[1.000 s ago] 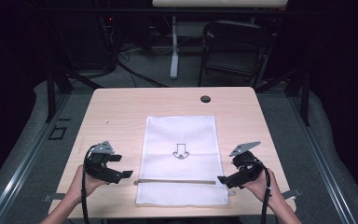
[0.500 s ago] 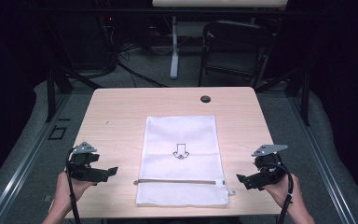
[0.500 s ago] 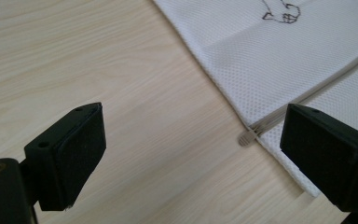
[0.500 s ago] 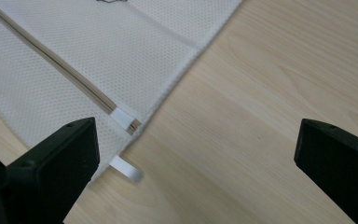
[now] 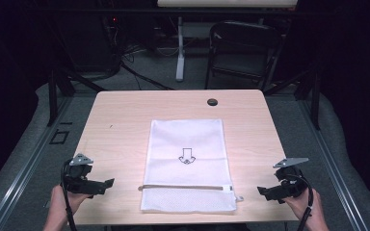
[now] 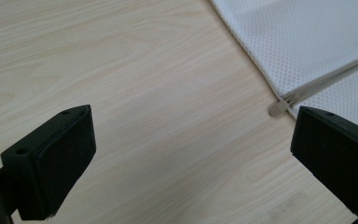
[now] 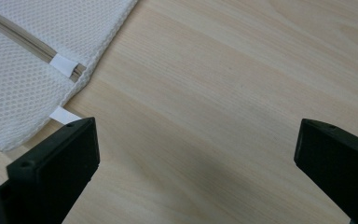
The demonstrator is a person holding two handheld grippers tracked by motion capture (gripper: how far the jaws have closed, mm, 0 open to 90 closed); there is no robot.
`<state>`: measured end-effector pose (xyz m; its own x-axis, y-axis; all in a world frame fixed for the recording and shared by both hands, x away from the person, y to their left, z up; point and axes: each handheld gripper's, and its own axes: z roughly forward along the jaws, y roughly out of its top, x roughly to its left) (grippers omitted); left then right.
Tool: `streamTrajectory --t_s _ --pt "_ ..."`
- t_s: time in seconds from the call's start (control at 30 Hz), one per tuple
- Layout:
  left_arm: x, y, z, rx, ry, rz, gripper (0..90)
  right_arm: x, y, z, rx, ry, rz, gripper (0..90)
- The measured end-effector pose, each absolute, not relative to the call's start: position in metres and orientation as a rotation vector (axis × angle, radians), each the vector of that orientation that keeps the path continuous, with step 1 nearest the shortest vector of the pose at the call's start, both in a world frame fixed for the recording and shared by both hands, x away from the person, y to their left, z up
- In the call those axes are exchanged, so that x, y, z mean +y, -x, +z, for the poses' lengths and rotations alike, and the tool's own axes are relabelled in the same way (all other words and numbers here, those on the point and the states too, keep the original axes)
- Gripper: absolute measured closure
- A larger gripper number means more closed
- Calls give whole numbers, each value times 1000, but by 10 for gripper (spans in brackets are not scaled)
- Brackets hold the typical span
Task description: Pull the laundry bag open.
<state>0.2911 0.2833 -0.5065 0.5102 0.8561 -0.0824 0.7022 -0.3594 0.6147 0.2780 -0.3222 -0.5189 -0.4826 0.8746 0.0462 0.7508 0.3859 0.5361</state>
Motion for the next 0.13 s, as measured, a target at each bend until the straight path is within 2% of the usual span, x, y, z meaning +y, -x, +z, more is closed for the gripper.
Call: streamTrajectory --t_s 0.13 --pt "285 -293 -510 1282 -2152 300 0 -326 -279 -522 2395 -1461 721 0"
